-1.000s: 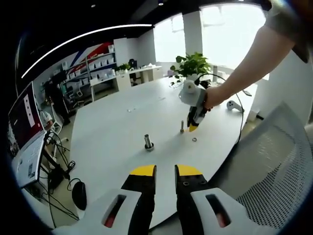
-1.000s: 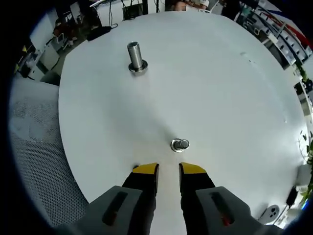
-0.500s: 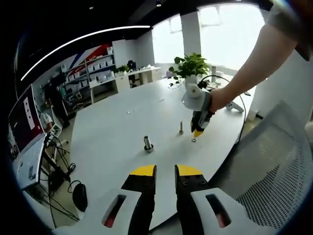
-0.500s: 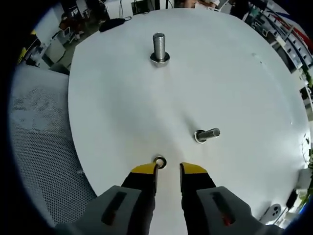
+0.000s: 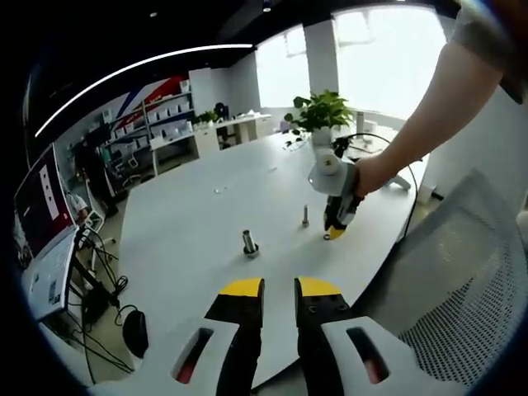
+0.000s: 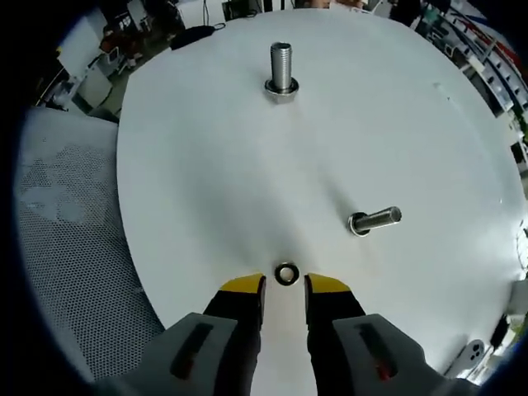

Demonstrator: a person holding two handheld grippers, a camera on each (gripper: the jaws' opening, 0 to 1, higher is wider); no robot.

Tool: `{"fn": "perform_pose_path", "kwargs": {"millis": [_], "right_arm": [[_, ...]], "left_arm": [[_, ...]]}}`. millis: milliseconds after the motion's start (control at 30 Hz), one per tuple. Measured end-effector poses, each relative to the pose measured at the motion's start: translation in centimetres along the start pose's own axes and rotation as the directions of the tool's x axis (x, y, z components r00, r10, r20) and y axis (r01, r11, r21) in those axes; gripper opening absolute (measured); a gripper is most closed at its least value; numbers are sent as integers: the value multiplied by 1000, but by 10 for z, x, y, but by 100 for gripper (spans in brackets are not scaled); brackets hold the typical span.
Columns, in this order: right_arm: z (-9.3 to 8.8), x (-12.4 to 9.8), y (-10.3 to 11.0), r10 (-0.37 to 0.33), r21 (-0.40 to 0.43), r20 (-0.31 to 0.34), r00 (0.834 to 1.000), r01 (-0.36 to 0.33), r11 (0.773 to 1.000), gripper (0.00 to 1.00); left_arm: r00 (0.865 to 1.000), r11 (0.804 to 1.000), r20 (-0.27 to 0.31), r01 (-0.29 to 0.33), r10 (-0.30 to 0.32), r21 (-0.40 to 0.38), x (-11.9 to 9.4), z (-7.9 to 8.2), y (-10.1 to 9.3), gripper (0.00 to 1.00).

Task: Place the washer onto the threaded stud by aligning its center hole with the stud, sliding it down to the base, and recovering from edge contact or off-axis alignment until the washer reaches the visible bottom stop.

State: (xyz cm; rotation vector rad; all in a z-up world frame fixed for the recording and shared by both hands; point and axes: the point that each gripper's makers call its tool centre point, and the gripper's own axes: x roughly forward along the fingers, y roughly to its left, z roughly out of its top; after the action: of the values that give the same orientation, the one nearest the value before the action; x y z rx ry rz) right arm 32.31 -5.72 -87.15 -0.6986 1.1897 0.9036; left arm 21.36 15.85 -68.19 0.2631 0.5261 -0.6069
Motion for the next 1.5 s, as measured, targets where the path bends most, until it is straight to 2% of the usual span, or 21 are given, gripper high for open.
{"fn": "perform_pose_path", "kwargs": {"millis": [367,533,700,833,1033,1200,1500], "right_arm": [[-1,4,0,3,8,-1,1000,-3,1000,19],[-1,4,-3,-6,-57,-20,1000,5,998,15],[0,5,-3,-1,-82,-28,1000,-1,997,15],[1,5,-3,10,-66,-45,999,-13,998,16],[1,6,0,-3,-133,-92,996,-9,991,17],[2,6,-3,-5,-87,-83,997,-2,996,17],[3,6,-2,-29,-62,-78,997,24,998,15]], "left_arm": [[1000,1000,-6,-5,5,-2,0,-1,1,12],[1000,1000,-6,-7,7,-3,0,-1,2,12],[1000,1000,-10,-9,9,-9,0,-2,3,12],[1000,1000,-7,-5,5,-9,0,-1,3,12],[1000,1000,-4,-5,5,-15,0,-1,3,11],[1000,1000,-1,0,0,-16,0,-1,2,11],[1000,1000,3,10,-10,-17,0,0,1,11]]}}
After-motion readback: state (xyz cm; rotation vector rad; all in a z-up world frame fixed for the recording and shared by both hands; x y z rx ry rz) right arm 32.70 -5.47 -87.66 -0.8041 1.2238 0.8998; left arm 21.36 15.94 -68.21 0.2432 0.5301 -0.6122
